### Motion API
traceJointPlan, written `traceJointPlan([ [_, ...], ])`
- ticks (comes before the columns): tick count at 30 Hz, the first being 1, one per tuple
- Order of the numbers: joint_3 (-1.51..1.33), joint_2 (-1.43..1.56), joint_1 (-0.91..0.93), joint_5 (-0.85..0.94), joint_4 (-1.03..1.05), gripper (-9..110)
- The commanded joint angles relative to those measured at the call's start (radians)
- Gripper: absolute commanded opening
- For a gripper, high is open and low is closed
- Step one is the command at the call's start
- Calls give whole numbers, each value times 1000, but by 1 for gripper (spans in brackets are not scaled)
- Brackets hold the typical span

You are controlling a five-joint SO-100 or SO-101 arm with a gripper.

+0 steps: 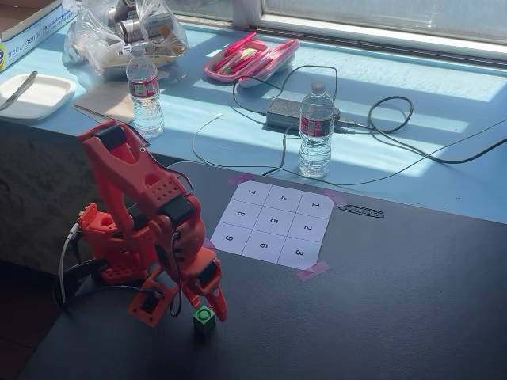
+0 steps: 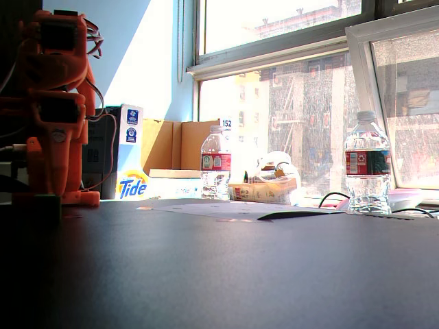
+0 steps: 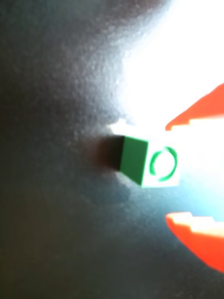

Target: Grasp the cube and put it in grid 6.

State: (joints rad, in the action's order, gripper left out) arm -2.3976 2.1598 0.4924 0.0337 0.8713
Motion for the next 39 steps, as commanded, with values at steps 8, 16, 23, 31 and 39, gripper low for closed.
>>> traceJointPlan([
  [8, 40, -54, 28, -11, -43, 27],
  [16, 35, -77, 34, 0, -98, 1],
  [23, 60, -78, 32, 0, -71, 0],
  [31, 279, -106, -64, -32, 117, 0],
  [39, 586, -238, -253, -109, 308, 0],
])
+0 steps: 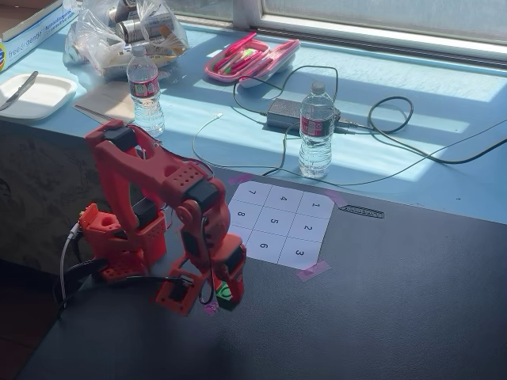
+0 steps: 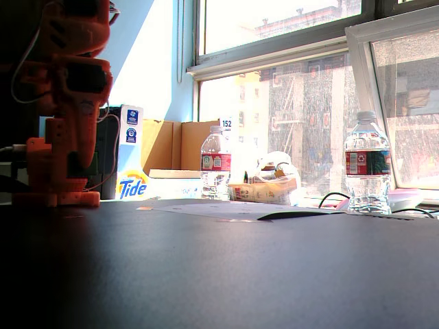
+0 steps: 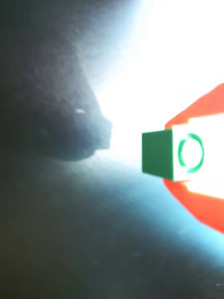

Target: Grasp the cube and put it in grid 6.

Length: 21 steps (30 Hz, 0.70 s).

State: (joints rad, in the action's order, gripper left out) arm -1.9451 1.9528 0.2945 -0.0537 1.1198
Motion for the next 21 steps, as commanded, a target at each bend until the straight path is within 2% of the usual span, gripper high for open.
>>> traceJointPlan([
  [1, 172, -51, -81, -31, 84, 0],
  [12, 495, -199, -339, -107, 295, 0],
  [21, 581, -305, -537, -126, 330, 0],
])
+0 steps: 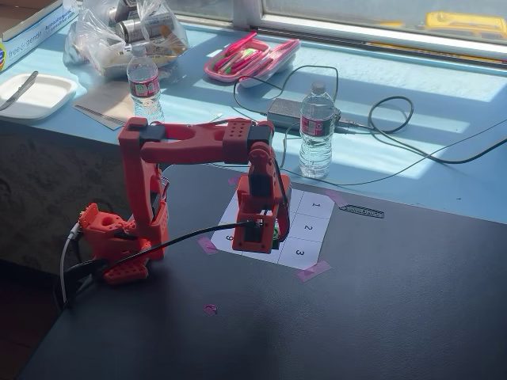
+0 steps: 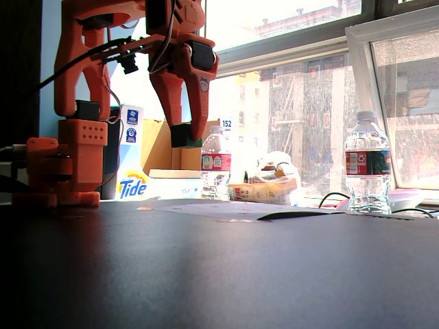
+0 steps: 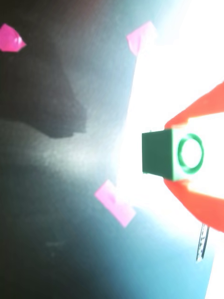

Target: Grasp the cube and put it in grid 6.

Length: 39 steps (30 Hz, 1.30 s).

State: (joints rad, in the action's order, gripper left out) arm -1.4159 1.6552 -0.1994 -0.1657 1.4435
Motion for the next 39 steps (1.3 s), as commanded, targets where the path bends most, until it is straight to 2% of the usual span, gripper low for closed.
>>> traceJointPlan([
  [1, 55, -21, -61, -18, 3, 0],
  [16, 55, -155, -233, -71, -23, 0],
  [34, -106, -196, -279, -63, -167, 0],
  [39, -110, -201, -282, -20, -161, 12],
])
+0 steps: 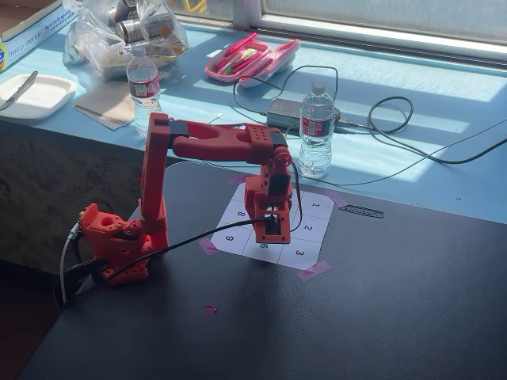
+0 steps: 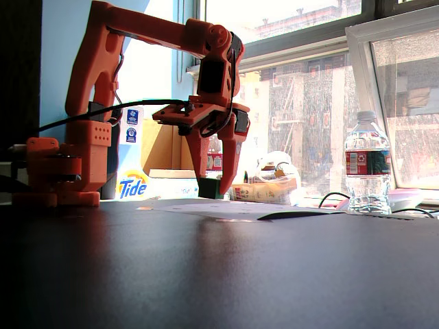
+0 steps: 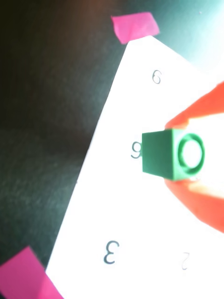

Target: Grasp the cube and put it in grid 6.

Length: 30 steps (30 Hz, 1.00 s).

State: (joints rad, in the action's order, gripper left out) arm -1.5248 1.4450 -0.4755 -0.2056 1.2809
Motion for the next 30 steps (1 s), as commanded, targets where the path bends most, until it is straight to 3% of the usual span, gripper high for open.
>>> traceJointPlan([
  [1, -5, 9, -6, 25, 2, 13],
  [9, -5, 12, -15, 46, 25, 26],
  [19, 189, 141, 9, 80, 186, 26],
  [23, 279, 238, 43, 107, 252, 17],
  [26, 287, 322, 101, 124, 255, 1],
  [30, 229, 425, 218, 172, 198, 0],
])
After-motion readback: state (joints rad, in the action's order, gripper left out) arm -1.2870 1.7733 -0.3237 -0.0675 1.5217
